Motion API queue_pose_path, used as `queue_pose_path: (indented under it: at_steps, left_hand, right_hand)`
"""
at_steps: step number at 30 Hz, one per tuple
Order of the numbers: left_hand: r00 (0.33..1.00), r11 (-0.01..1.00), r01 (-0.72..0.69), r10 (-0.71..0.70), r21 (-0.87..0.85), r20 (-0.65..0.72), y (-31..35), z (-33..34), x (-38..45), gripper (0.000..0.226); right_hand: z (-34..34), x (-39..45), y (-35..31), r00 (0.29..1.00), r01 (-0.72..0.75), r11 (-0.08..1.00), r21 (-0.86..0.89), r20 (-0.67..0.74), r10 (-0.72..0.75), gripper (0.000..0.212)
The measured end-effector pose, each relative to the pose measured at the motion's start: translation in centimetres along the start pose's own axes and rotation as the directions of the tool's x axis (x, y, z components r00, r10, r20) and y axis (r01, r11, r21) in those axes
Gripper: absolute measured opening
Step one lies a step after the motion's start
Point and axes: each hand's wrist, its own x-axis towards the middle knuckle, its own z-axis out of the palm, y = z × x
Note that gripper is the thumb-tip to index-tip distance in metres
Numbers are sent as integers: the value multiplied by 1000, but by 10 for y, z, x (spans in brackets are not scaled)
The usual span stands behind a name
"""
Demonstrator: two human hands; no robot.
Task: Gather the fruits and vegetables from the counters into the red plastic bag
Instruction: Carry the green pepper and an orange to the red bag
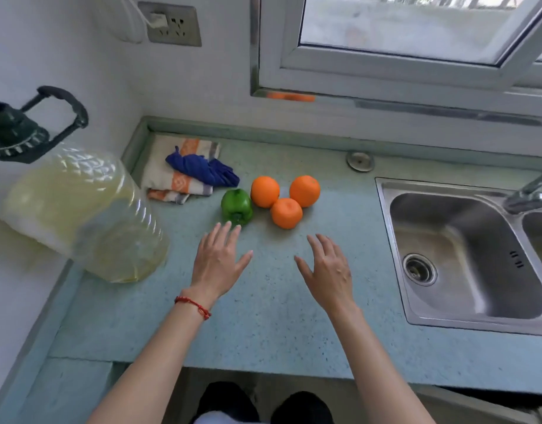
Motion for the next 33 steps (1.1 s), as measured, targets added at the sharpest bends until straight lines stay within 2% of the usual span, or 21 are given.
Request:
queue_pose_path:
  at_steps: [4, 7, 10, 13, 16, 19, 22, 27, 33]
  left_hand:
    - [998, 994, 56, -55, -95, 10, -11, 4, 32, 65]
    - [994, 965, 108, -112, -238, -1, -12, 7, 51, 67]
    - [966, 859, 235, -259, -455, 12, -12, 10, 69, 74]
    - [930, 762, 311, -368, -568, 15, -12, 15, 86, 82]
    - [873, 626, 414, -480, -661, 91, -13, 20, 100, 89]
    - [824, 526, 491, -539, -694, 174, -16, 27, 111, 94]
    - [794, 488, 530, -572, -694, 205, -16, 33, 117, 94]
    - [802, 486, 510, -567, -710, 188, -17, 37, 123, 80]
    - [801, 430, 486, -568, -761, 190, -17, 31, 121, 61]
  right_hand:
    - [13, 27, -4, 1000, -28, 998, 55, 7, 28, 50]
    - [19, 46, -11, 990, -140, 976, 170, 44, 134, 56]
    - [28, 67, -15, 949, -315, 882, 351, 130, 288, 68]
    - [39, 86, -18, 908, -417, 781, 465, 187, 374, 78]
    - [54, 99, -20, 870, -490, 703, 515, 236, 434, 87]
    - [64, 107, -24, 840, -532, 641, 553, 251, 480, 92]
    - [71, 111, -27, 821, -555, 610, 565, 252, 513, 90]
    - [76, 115, -26, 810, -568, 606, 557, 249, 531, 83]
    - [74, 113, -26, 807, -571, 598, 563, 250, 535, 81]
